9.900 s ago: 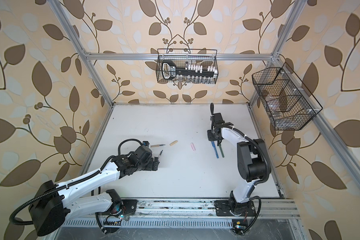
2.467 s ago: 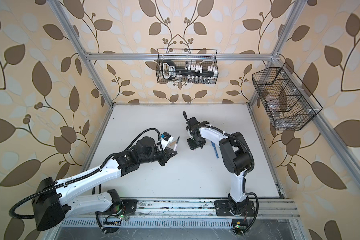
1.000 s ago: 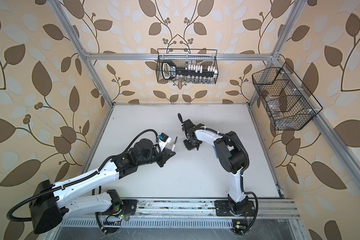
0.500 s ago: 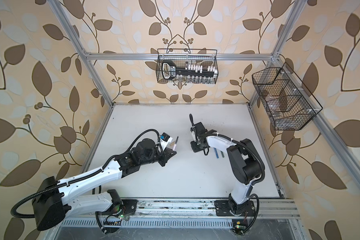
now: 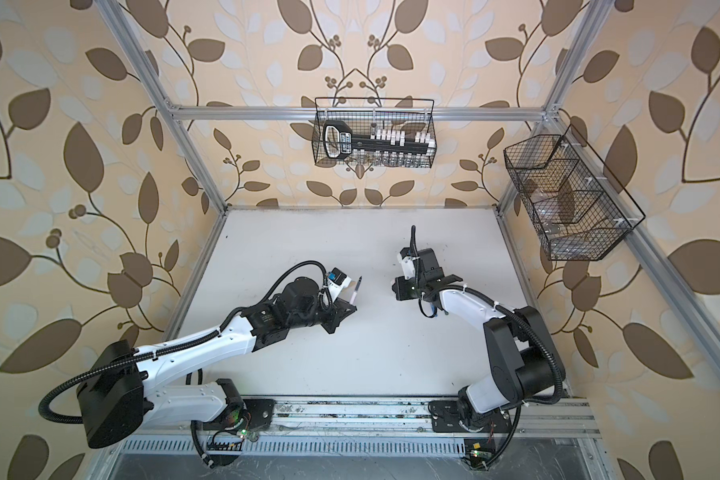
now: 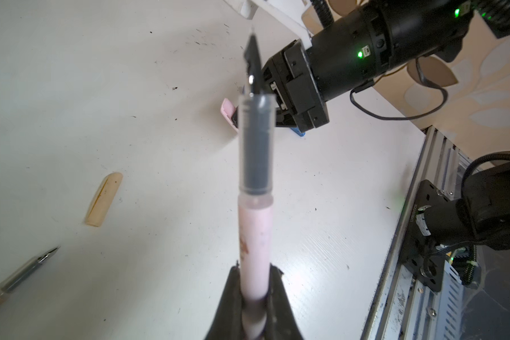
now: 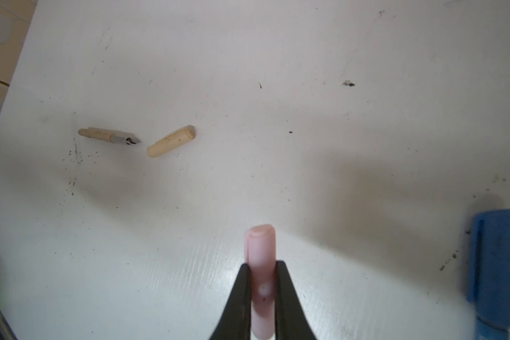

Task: Insert the pens into the pen caps
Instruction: 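Close the right gripper on the pink cap and lift it, then bring the pink cap over the nib of the pen held by the left gripper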

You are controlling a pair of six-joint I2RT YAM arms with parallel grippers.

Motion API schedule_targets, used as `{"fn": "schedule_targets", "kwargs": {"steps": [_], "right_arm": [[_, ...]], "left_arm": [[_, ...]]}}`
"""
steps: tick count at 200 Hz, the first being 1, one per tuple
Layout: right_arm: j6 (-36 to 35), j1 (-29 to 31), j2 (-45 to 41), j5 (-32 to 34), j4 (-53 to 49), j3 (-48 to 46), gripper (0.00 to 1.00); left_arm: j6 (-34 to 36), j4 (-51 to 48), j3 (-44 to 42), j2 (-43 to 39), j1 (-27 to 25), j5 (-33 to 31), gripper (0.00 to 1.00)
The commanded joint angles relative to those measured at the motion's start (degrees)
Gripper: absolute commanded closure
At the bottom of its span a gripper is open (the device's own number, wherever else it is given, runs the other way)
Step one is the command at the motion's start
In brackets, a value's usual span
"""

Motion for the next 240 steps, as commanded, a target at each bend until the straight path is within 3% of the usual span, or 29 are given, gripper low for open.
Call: {"fn": "schedule_targets", "kwargs": {"steps": [1, 35, 81, 116, 150, 240], "right_arm": [[1.25, -0.15, -2.9, -2.08, 2.35, -1.26, 0.87], [4.05, -0.58, -9.97, -5.01, 7.31, -4.55, 0.87], [16.81, -1.53, -22.46, -10.05, 23.52, -13.62, 0.85], [25.71, -1.56, -29.7, -9.16, 31.32, -17.16, 0.85], [29.84, -1.3, -31.76, -9.87, 34.81, -17.32, 0.84], [32.38, 1.27, -31.57, -9.43, 39.8, -16.71, 0.84]], "left_arm": [[0.2, 2.28, 2.91, 0.59, -0.54, 2.22, 1.0], [-0.5, 4.72, 2.92, 2.4, -0.71, 3.63, 1.0], [0.66, 6.01, 4.81, 3.47, -1.76, 4.85, 1.0], [0.68, 7.51, 6.19, 3.75, -2.54, 7.65, 1.0], [0.08, 8.81, 6.72, 4.27, -3.17, 9.73, 1.0], [-1.41, 10.66, 6.65, 4.54, -3.8, 10.99, 1.0]]}}
